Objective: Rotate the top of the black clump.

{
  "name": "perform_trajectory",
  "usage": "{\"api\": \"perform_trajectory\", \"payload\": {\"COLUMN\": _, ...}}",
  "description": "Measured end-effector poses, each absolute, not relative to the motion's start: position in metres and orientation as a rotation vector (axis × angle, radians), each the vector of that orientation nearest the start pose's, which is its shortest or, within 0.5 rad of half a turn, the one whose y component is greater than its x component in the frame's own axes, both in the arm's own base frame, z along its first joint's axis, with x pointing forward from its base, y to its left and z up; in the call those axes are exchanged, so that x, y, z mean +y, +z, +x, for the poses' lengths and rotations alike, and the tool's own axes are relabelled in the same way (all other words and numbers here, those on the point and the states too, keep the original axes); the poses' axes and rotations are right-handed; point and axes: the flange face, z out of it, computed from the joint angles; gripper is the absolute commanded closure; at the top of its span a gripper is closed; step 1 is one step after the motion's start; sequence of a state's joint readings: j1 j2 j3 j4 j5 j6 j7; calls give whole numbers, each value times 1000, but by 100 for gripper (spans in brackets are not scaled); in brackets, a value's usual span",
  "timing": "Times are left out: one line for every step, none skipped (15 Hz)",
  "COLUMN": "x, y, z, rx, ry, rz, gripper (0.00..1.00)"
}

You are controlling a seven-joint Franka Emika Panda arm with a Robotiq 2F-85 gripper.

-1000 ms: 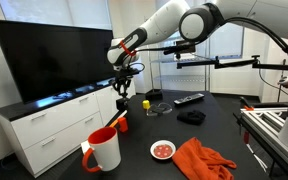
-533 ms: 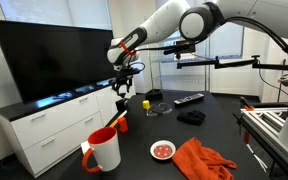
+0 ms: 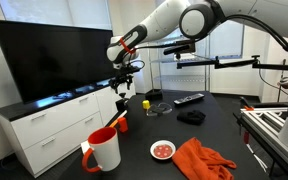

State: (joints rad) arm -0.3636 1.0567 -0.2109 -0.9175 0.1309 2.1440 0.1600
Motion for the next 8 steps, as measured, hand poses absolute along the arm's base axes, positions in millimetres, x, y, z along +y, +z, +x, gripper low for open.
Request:
{"api": "perform_trajectory", "payload": {"x": -371, "y": 256, "z": 716, "rx": 1058, "ry": -266, "rz": -3048, "gripper": 0}}
{"api": "perform_trajectory", "payload": {"x": -370, "y": 252, "z": 715, "rx": 1054, "ry": -253, "rz": -3051, "gripper": 0}}
{"api": "perform_trajectory", "payload": {"x": -369, "y": 249, "z": 714, "rx": 1053, "ry": -242, "rz": -3053, "gripper": 1}}
{"api": "perform_trajectory", "payload": {"x": -369, "y": 245, "z": 713, "rx": 1052, "ry": -232, "rz": -3054, "gripper": 25}}
{"api": "perform_trajectory", "payload": {"x": -369, "y": 243, "z": 712, "rx": 1052, "ry": -226, "rz": -3056, "gripper": 25}}
{"api": "perform_trajectory", "payload": {"x": -369, "y": 242, "z": 712, "rx": 1053, "ry": -223, "rz": -3057, "gripper": 31}}
{"api": "perform_trajectory", "payload": {"x": -369, "y": 241, "z": 711, "rx": 1053, "ry": -222, "rz": -3059, "gripper": 40}}
{"api": "perform_trajectory", "payload": {"x": -369, "y": 240, "z": 711, "rx": 1053, "ry": -225, "rz": -3060, "gripper": 48}}
